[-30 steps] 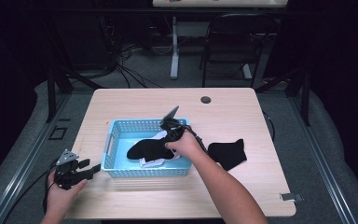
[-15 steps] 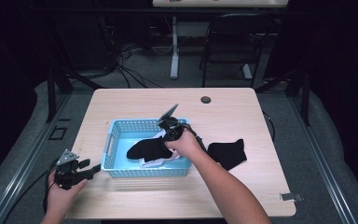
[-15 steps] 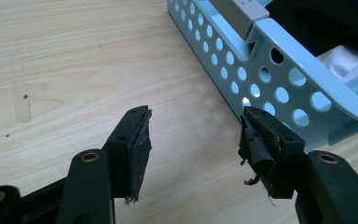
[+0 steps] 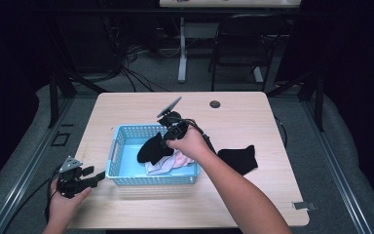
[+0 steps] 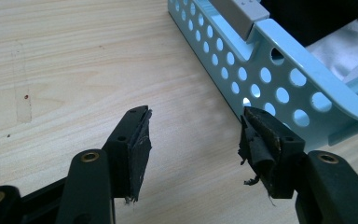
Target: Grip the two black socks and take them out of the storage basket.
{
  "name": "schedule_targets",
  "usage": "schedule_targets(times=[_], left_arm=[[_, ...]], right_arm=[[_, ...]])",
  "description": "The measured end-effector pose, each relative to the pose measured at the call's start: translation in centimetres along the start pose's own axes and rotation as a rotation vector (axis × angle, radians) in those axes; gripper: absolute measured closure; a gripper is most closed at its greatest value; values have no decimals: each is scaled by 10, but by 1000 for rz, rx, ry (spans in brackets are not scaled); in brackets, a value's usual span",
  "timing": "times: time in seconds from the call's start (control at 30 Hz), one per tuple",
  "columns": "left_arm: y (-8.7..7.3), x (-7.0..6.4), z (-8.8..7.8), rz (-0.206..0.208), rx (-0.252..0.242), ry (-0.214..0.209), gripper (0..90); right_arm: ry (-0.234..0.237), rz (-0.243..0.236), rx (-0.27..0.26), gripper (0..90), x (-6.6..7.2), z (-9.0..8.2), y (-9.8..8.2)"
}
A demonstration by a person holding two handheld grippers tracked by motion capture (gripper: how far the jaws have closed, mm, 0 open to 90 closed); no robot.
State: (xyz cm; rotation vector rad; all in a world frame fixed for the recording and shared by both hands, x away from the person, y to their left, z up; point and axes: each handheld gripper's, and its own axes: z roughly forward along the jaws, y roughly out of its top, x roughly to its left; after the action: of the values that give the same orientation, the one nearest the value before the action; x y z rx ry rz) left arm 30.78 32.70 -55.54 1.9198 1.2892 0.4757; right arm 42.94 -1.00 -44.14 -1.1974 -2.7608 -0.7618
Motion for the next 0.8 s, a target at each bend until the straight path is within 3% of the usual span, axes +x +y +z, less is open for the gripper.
schedule_targets(times=[0.4, 0.57, 0.8], left_arm=[[0, 0, 0, -1, 0, 1, 427], [0, 1, 0, -4, 0, -1, 427], [0, 0, 1, -6, 1, 0, 427]], right_arm=[[-28, -29, -82, 863, 10, -61, 9], [-53, -45, -91, 863, 7, -82, 4], [-61, -23, -120, 863, 0, -104, -6]])
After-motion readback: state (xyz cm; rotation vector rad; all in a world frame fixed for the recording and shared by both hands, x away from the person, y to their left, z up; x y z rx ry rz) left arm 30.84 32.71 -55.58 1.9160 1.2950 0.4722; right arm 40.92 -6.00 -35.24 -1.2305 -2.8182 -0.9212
